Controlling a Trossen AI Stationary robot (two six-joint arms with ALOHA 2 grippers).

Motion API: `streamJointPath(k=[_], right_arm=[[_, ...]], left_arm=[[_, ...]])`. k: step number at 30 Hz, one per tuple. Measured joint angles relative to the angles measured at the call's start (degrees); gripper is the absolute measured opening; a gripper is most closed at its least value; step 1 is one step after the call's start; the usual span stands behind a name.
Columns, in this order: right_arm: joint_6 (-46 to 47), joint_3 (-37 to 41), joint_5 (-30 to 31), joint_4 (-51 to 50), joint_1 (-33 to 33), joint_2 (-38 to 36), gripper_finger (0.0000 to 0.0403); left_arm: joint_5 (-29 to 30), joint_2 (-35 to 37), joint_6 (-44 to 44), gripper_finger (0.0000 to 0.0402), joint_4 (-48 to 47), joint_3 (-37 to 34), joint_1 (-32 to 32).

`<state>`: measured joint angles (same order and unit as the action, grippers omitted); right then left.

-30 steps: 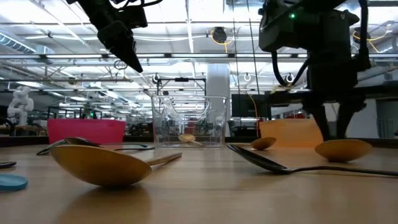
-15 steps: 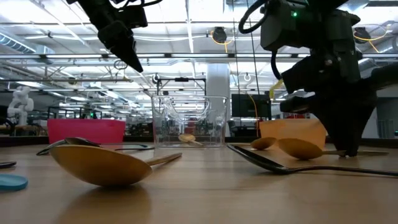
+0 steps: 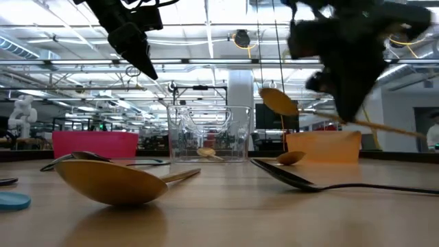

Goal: Sort silverware by color (type)
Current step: Put the gold spoon into the transparent bin

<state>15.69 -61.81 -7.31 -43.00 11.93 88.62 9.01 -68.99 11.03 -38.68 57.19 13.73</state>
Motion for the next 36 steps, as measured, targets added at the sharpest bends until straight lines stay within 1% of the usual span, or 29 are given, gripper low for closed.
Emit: streamJointPath(k=[4,8,13,16,20,25,31,36], right_arm=[[3.11,-6.51,1.57,-4.08,-1.96,0.24,0.0007],[5.50,-11.25,3.06,-7.42,-4.60,0.28,0.0007],[10.03,-16.38,3.02,-6.77,-9.21,0.28,0.0007],[12.58,-19.43,3.11,-4.45,-12.11,0.45,0.0007],[15.99,-23.83,4.47,-1.99,-15.71,1.36,0.0007],[19.50,-28.89,4.29,-1.29,-20.84,3.27,0.0007],[17.46,-35.94,4.37,-0.40,-25.23,8.17,0.0007],[17.00,-40.30,4.09,-0.39,-28.71,12.92,0.0007]], left_arm=[[0.04,0.00,0.73,0.0069,0.00,0.00,0.00],[0.23,0.00,1.13,0.0069,-0.02,0.00,0.07],[2.47,0.00,1.41,0.0069,-0.07,0.00,0.10],[3.98,0.00,2.12,0.0069,-0.23,0.00,0.11],[4.60,0.02,2.33,0.0069,-1.34,0.00,0.11],[4.60,0.76,2.31,0.0069,-2.53,0.00,0.11],[4.62,3.52,1.75,0.0069,-4.21,-0.02,0.11],[4.62,6.87,0.40,0.0069,-4.12,0.00,0.09]])
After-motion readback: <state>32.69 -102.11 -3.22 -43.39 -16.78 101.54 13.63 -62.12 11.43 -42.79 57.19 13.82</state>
